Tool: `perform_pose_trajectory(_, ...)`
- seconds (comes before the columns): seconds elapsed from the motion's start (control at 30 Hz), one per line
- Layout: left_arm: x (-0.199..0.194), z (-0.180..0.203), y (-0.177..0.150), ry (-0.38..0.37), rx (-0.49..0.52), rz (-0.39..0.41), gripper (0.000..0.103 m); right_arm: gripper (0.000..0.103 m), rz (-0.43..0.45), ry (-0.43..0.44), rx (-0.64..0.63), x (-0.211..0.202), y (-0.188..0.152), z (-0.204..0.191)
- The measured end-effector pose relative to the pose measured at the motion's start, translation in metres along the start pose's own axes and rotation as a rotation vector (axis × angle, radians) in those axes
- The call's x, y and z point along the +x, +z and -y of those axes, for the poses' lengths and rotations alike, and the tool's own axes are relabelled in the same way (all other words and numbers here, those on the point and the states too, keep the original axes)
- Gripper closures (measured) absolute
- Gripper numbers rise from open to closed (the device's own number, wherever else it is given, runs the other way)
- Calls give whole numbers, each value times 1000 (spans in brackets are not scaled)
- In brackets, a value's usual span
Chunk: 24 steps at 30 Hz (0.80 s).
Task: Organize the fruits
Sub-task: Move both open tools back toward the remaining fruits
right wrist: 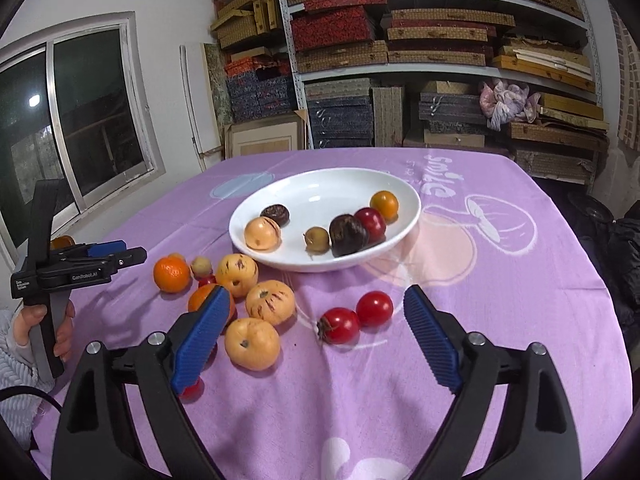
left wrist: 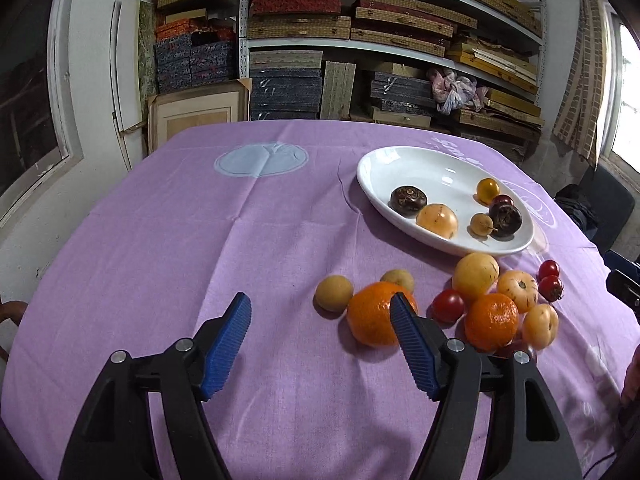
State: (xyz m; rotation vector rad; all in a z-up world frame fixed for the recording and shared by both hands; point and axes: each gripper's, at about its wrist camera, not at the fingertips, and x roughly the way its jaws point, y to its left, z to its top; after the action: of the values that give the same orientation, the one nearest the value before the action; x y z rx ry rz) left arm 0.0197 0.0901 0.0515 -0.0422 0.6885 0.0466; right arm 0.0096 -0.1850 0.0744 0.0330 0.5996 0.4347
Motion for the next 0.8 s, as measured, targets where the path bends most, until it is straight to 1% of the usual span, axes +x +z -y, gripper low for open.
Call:
perform_pose_trajectory(0.07,-2,8,-3,-13,25,13,30,15,-12,-6,15,3,-2,4)
perform_pose_trajectory(0.1,-3,12,-4,-15,41,21,29,14,-17,-6,22,5,-1,6)
perform_pose_trajectory(0.13,-2,18,-4,-12,60,28,25,13,-22,-7,26,7,-2,7)
perform_pose_trajectory(0.2,2,27,-5,0,96,31,22,12,-33,-11,34,10,-2,9)
perform_pose_trajectory(0.27,8,34,-6,6,122,16,21,11,-42,-12,39,13,-3,9)
perform_pose_trajectory(0.33,17,38,-7,9,136,-15,21,10,-49,-8,41,15,-3,9)
perform_pose_trajectory(0.47,27,35,-4,-27,90,-55,21,9,-63,-15,36,18,-4,7)
perform_pose_trajectory(0.53,32,34,-4,-38,86,-82,21,9,-71,-16,40,20,-4,8)
perform_pose_trajectory(0.8,44,34,-4,-75,46,-127,21,8,-109,-25,40,28,-6,10)
